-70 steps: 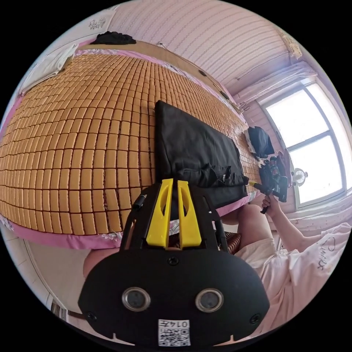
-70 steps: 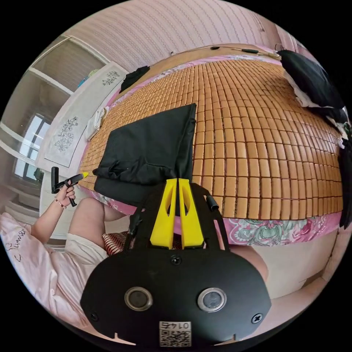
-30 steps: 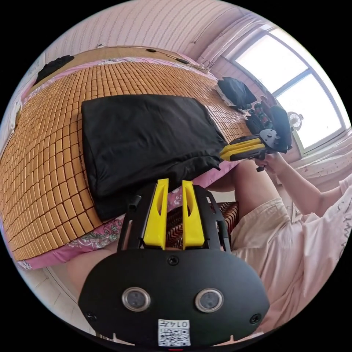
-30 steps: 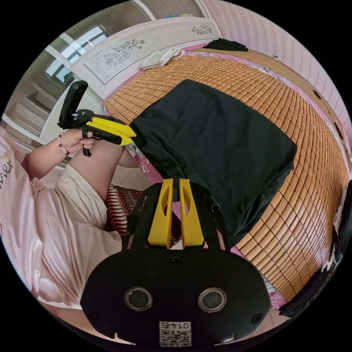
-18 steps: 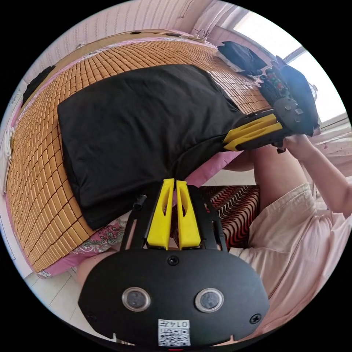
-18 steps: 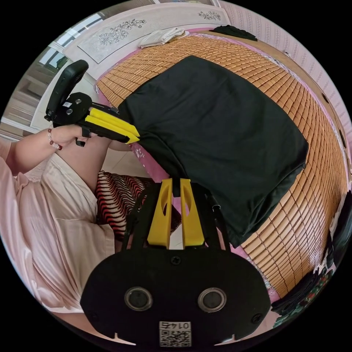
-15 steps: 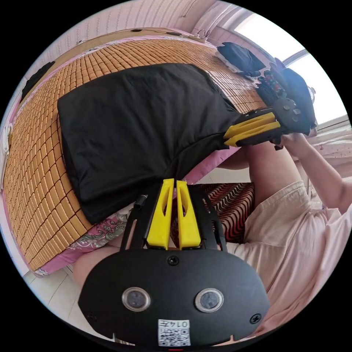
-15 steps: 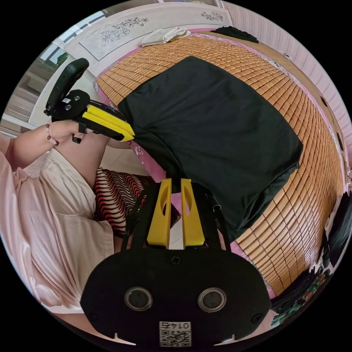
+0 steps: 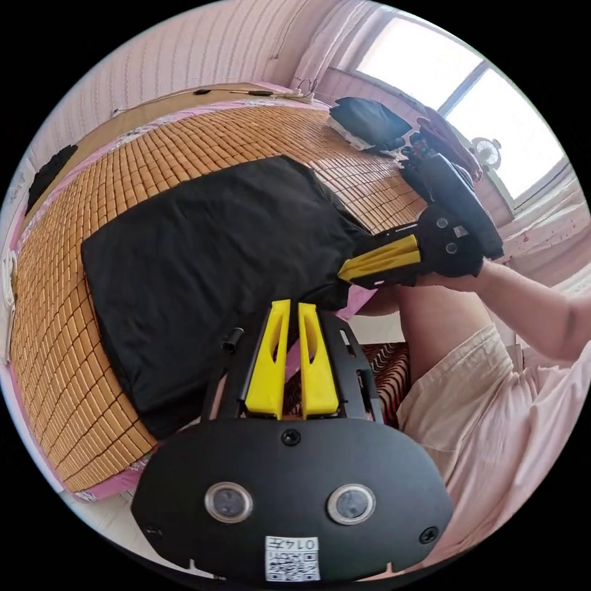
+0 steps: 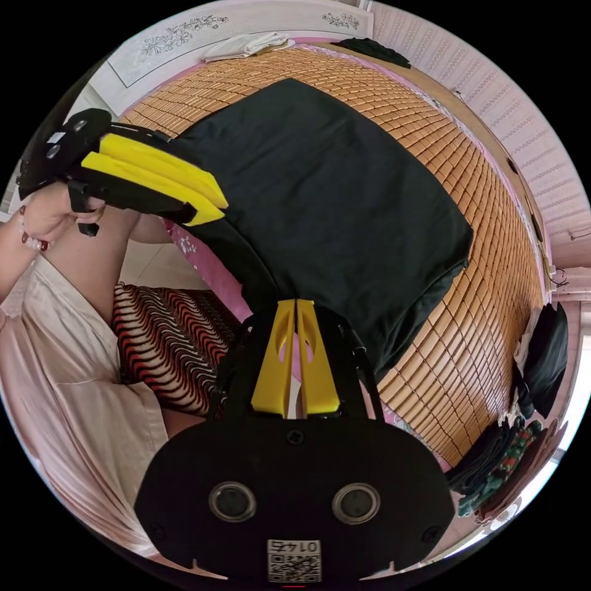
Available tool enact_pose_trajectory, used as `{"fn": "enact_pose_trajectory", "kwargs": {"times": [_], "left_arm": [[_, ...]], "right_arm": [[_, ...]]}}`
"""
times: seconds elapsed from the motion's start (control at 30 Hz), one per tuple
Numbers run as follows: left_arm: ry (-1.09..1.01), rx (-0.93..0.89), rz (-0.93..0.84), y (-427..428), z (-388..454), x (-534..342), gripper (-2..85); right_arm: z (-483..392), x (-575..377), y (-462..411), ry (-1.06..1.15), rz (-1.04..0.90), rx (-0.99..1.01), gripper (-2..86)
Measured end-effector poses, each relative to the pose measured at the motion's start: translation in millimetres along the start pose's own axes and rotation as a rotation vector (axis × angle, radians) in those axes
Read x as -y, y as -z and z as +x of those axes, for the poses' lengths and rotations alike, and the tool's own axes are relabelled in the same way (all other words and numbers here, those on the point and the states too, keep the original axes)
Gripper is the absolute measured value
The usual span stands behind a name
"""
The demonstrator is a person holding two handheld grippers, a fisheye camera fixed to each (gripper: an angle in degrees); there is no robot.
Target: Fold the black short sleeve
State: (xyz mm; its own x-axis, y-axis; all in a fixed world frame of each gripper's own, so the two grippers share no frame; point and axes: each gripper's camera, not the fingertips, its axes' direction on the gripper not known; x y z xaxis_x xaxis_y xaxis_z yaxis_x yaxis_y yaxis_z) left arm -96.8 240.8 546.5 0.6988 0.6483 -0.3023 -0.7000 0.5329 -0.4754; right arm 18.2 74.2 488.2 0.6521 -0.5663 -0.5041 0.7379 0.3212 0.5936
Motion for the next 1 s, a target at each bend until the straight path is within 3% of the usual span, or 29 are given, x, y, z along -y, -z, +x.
{"fn": "enact_pose_trajectory", "kwargs": {"times": [0.1,0.23,0.47,0.53,0.7,0.8,1.0], "left_arm": [[-0.087,0.077,-0.101,-36.0,16.4,-2.4,1.3],[-0.156,0.122,-0.041,-40.9,29.4,-16.9,0.6],[-0.142,0.096,0.004,-52.5,31.2,-29.3,-0.1],[-0.144,0.088,0.006,-55.4,31.3,-31.0,-0.2],[-0.148,0.082,0.016,-64.1,33.9,-36.8,-0.4],[-0.118,0.056,0.04,-67.8,31.1,-41.9,-0.5],[-0.119,0.056,0.038,-75.3,34.1,-45.7,-0.5]], "right_arm": [[5.2,16.2,13.4,0.044,-0.076,0.073,-1.0],[26.2,55.1,47.9,0.04,0.049,0.088,-0.9],[52.0,177.2,41.1,0.01,0.075,-0.017,-0.6],[53.2,204.2,3.5,0.012,-0.065,-0.027,-0.5],[60.3,229.7,11.2,0.09,-0.139,-0.043,-0.6],[84.1,249.7,16.3,0.029,-0.093,-0.042,-0.6],[110.4,274.7,-10.3,0.109,-0.261,0.005,-0.6]]}}
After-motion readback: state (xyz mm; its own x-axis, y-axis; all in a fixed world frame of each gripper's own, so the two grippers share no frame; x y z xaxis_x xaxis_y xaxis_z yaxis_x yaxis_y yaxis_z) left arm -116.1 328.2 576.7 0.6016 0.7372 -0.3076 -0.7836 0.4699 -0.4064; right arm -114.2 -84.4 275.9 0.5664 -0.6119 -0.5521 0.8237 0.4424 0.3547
